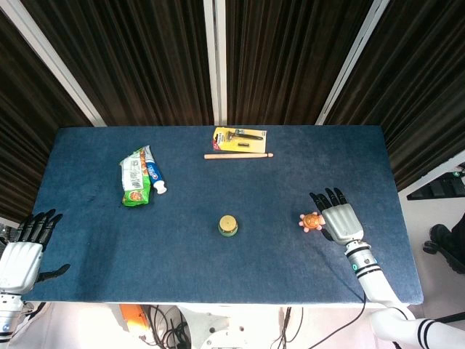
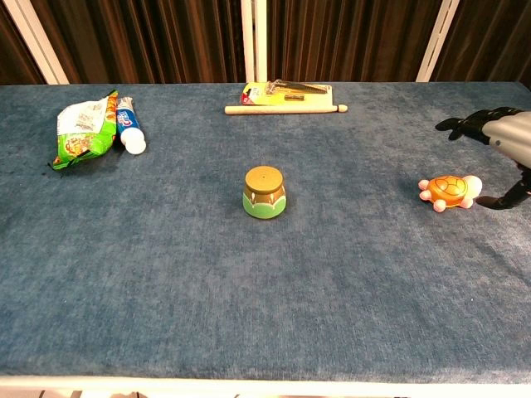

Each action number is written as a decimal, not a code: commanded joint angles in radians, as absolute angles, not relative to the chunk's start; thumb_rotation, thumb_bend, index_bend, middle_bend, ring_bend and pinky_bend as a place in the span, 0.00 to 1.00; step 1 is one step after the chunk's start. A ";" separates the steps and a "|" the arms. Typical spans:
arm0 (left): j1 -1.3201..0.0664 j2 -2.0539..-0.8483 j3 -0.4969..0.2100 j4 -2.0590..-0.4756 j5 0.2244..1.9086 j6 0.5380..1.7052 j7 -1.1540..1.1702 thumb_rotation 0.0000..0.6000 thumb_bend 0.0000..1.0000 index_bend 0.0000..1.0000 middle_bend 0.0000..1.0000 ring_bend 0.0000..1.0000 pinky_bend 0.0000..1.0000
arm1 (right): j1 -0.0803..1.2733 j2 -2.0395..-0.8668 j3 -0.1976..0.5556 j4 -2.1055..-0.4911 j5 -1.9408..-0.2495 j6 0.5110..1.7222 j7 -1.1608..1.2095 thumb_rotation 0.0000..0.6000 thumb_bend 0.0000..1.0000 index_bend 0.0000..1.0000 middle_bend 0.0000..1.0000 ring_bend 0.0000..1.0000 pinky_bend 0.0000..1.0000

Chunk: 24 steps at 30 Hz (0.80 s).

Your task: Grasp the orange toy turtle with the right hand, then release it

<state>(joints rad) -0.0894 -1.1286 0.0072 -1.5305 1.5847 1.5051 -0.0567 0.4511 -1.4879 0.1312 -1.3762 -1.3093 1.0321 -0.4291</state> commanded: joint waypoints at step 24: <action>-0.088 -1.136 0.010 -1.501 1.577 1.496 -0.087 1.00 0.02 0.06 0.00 0.00 0.00 | 0.473 -1.656 0.093 -1.151 -1.399 1.140 -0.343 1.00 0.45 1.00 0.87 0.36 0.00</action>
<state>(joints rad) -0.0880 -1.1364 0.0098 -1.5016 1.5774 1.4957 -0.0867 0.4740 -1.6517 0.0964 -1.1560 -1.3956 1.1360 -0.3469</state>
